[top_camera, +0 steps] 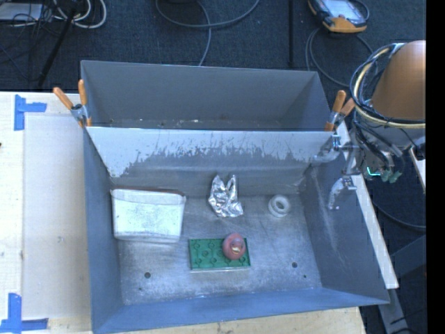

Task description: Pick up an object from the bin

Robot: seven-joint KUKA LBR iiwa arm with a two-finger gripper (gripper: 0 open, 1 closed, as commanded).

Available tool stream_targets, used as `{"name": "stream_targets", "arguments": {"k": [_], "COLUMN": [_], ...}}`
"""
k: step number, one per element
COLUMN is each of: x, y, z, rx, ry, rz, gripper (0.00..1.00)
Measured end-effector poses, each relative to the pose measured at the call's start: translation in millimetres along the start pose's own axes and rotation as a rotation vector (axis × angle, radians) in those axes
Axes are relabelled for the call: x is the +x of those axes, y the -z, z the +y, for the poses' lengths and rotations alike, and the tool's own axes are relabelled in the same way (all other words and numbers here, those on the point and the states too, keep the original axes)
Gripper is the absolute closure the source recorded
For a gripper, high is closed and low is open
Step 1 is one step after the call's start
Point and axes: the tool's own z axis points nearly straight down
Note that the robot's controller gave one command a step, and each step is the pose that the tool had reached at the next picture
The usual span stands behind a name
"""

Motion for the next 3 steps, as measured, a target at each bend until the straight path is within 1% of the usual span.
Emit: {"name": "stream_targets", "arguments": {"k": [1,2,3], "x": [-12.0,23.4,-17.5], "y": [-80.4,-73.7,-141.0], "z": [52.6,161.3,161.1], "rx": [-0.003,-0.004,0.003], "ry": [-0.007,-0.041,0.089], "rz": [0.0,-0.004,-0.008], "gripper": [0.0,0.0,0.0]}}
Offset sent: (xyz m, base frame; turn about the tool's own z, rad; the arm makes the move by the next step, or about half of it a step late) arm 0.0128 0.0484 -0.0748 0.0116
